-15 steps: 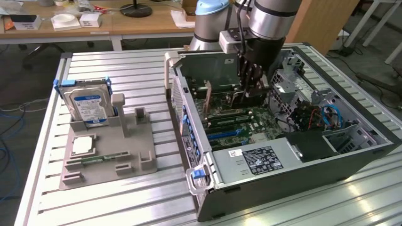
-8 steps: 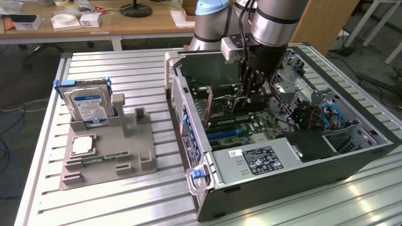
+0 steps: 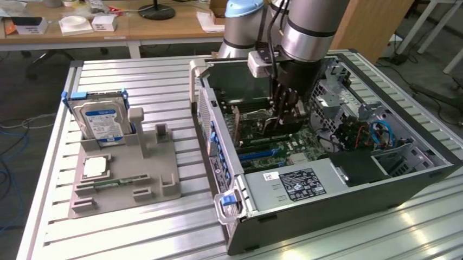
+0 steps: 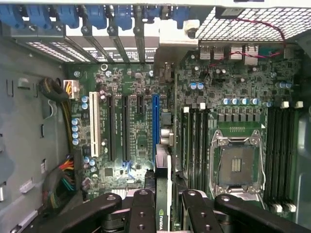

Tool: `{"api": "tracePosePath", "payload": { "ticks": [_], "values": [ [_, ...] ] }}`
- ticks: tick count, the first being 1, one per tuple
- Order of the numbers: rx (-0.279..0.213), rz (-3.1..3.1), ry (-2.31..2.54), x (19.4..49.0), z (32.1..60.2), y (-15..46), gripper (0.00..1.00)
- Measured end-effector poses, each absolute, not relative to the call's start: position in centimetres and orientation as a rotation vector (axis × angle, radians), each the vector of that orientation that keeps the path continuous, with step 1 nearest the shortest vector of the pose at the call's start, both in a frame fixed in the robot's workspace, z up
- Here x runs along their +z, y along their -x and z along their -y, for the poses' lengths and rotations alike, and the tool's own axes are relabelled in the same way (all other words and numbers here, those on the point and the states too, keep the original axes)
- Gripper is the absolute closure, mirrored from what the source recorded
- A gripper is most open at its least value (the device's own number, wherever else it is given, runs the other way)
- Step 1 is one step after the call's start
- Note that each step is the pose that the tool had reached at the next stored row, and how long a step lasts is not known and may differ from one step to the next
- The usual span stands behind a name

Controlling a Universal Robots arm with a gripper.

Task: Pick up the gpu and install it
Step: 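Insert the gpu into the slot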

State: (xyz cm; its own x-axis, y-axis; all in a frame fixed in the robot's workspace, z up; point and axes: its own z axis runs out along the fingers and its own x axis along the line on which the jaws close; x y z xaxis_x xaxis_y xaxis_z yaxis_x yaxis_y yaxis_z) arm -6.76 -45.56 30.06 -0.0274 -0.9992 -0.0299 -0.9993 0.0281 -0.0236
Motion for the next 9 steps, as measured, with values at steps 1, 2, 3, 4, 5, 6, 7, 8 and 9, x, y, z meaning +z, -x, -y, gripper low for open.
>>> {"api": "tracePosePath", "payload": {
  "ticks": [1,2,3,4,5,6,7,8,9],
  "values": [
    [0.005,-2.226,2.164,30.0,45.7,6.8,0.74],
    [0.004,-2.226,2.164,29.9,45.9,6.8,0.74],
    [0.003,-2.226,2.165,29.9,46.0,6.8,0.74],
    [0.003,-2.226,2.165,29.8,46.1,6.8,0.74],
    [0.002,-2.227,2.165,29.6,46.1,6.9,0.74],
    [-0.001,-2.228,2.167,29.3,46.1,7.0,0.74],
    [-0.004,-2.23,2.168,28.8,46.1,7.2,0.74],
    [-0.007,-2.232,2.171,28.2,46.1,7.3,0.74],
    [-0.008,-2.233,2.171,28.1,46.1,7.3,0.74]
  ]
}}
